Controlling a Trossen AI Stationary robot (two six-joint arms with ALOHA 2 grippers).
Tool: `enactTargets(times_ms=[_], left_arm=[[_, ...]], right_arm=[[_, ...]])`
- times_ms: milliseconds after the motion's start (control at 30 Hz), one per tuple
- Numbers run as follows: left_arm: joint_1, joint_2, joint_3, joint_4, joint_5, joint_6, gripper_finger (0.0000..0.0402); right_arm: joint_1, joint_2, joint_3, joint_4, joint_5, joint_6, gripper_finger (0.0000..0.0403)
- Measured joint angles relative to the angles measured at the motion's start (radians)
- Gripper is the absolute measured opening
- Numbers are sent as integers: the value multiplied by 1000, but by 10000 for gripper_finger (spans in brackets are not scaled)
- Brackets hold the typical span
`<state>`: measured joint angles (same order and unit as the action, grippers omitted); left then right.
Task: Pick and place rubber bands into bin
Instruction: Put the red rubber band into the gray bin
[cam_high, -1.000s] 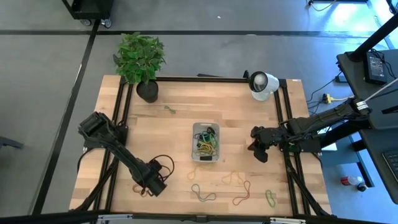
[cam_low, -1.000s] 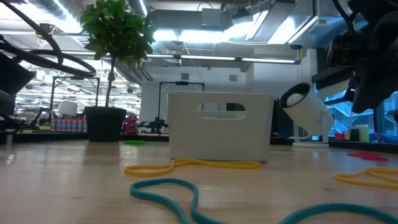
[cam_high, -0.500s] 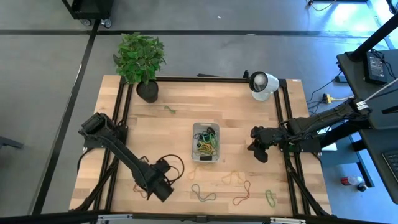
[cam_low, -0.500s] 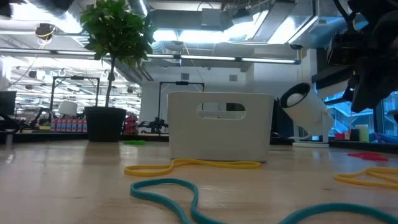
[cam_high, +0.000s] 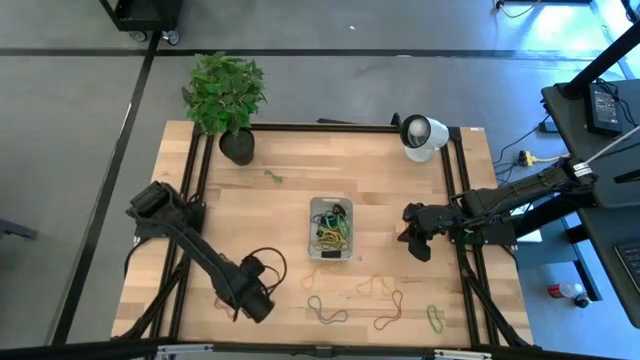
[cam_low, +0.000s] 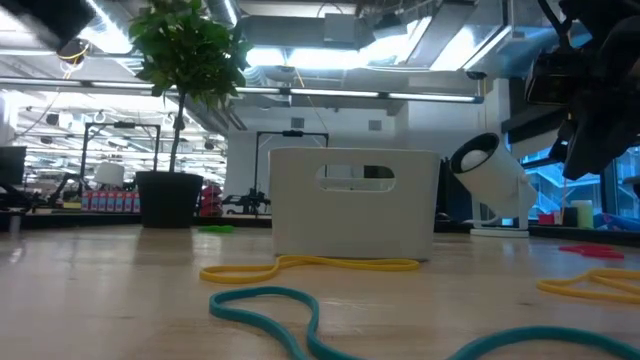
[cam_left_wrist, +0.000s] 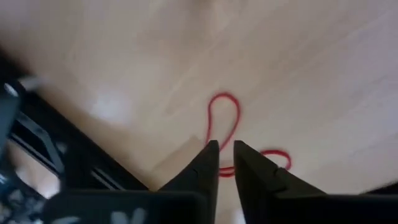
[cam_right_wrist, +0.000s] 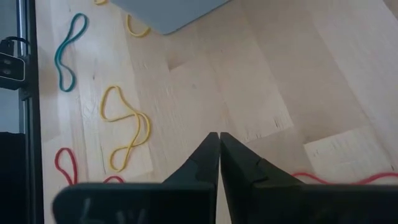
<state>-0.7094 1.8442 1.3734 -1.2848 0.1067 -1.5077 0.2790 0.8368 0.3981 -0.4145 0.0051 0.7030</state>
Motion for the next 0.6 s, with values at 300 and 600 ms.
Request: enactTargets(times_ms=[300,600], left_arm=[[-113,0,-159,221,45,-230,112],[-230,-1,-216,253,42,-498,129]], right_arm=[[0,0,0,2,-8,26,19],[0,0,0,8,-10,29,19]])
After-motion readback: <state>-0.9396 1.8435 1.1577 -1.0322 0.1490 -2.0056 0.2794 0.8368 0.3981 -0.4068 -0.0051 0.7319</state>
